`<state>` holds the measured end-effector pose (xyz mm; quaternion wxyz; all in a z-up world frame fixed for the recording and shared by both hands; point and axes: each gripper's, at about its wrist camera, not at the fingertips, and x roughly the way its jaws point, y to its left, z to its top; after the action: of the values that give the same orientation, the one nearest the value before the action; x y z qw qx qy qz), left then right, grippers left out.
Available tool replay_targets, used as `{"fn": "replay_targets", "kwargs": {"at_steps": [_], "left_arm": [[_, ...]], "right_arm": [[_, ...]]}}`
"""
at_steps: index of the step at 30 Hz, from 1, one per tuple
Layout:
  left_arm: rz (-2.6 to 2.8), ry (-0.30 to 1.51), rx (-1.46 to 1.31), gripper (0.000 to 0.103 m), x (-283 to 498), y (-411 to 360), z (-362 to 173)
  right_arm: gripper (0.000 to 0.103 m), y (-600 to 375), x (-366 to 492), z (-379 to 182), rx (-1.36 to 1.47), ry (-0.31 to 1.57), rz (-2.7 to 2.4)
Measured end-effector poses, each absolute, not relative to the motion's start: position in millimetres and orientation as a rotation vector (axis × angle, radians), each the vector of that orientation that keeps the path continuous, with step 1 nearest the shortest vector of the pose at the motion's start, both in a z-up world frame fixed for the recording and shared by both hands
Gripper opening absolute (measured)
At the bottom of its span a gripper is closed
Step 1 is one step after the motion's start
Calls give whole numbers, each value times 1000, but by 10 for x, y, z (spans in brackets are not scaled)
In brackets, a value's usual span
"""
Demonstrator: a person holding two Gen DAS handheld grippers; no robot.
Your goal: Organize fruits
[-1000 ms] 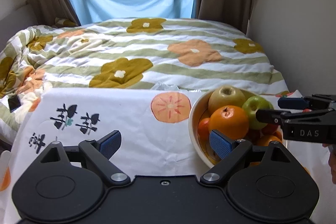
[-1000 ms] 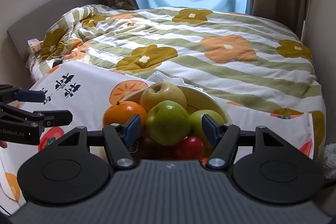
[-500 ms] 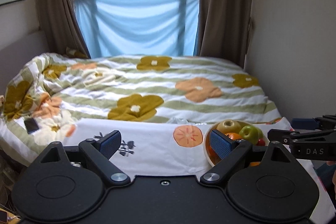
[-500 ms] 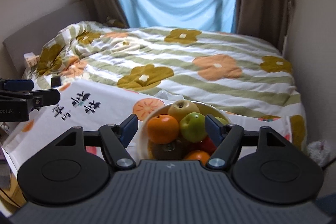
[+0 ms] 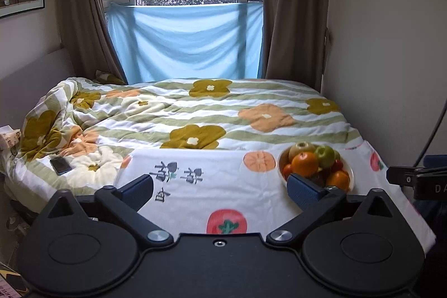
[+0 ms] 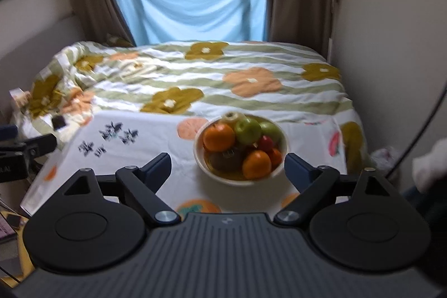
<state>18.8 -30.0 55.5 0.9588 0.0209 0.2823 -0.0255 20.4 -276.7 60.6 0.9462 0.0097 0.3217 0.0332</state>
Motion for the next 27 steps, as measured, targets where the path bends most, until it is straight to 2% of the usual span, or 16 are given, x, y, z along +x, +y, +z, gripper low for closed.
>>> {"fn": "replay_targets", "kwargs": {"at_steps": [8,27], "left_arm": [[-52,610,65,103,46,-291,405],[-51,603,99,103,58,-283,427]], "right_arm": [[103,-2630,-41,475,37,663,27],[103,-2578,7,433,54,675,-15]]}}
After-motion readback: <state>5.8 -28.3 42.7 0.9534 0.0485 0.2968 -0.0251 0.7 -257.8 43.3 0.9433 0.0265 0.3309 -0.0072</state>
